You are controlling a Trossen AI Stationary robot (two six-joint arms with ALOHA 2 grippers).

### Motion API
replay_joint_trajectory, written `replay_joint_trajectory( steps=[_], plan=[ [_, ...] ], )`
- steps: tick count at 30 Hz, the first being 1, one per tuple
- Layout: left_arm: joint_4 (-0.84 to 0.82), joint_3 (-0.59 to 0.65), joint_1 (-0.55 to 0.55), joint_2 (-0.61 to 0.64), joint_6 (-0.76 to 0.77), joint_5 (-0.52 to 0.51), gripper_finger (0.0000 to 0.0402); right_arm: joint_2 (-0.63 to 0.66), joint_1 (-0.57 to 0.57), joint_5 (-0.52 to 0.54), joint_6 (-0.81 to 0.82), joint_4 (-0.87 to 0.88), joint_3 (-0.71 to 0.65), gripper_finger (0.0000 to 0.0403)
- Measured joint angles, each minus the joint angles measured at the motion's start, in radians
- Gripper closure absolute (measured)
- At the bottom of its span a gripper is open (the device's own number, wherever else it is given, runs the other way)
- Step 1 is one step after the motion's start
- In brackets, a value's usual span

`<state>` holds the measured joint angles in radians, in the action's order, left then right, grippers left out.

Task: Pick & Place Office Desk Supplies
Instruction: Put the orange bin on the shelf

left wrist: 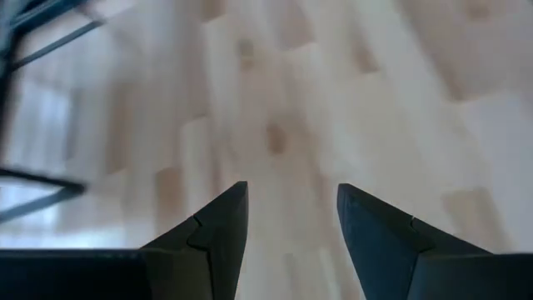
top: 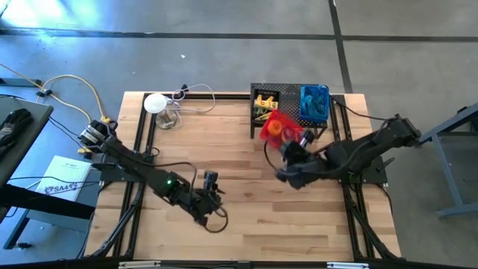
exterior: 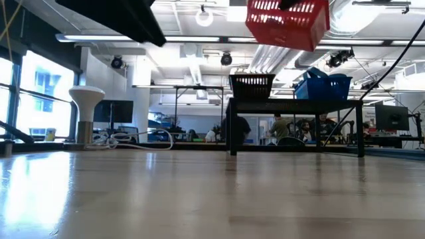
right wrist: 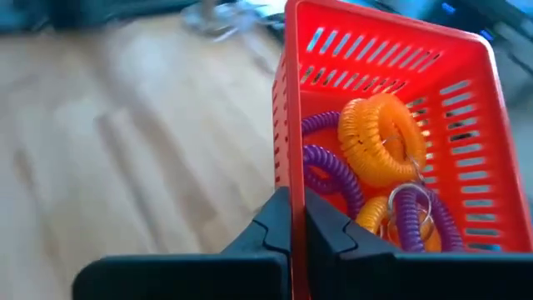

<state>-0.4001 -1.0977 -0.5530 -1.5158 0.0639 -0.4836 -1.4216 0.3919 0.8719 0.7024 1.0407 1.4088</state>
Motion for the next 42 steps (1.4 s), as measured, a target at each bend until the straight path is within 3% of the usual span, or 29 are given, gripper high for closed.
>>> replay_joint_trajectory(
  steps=[5,12,18,21,42],
  plan=[
    [-0.042,0.0,0.034,0.0,0.058,-0.099,0.0225,0.001,-0.105,0.021,0.143,0.137,0.056,0.04],
    [-0.109,0.0,0.072,0.0,0.111,-0.101,0.0225,-0.004,-0.297,0.001,0.23,0.201,0.059,0.04],
    [-0.117,0.0,0.086,0.0,0.109,-0.101,0.0225,-0.06,-0.451,-0.114,0.08,0.033,0.059,0.04],
    [-0.118,0.0,0.087,0.0,0.109,-0.101,0.0225,-0.08,-0.496,-0.12,0.055,0.01,0.059,0.04],
    [-0.226,0.0,0.085,0.0,0.173,-0.101,0.0225,-0.107,-0.544,-0.124,0.168,0.19,0.059,0.04]
  ],
)
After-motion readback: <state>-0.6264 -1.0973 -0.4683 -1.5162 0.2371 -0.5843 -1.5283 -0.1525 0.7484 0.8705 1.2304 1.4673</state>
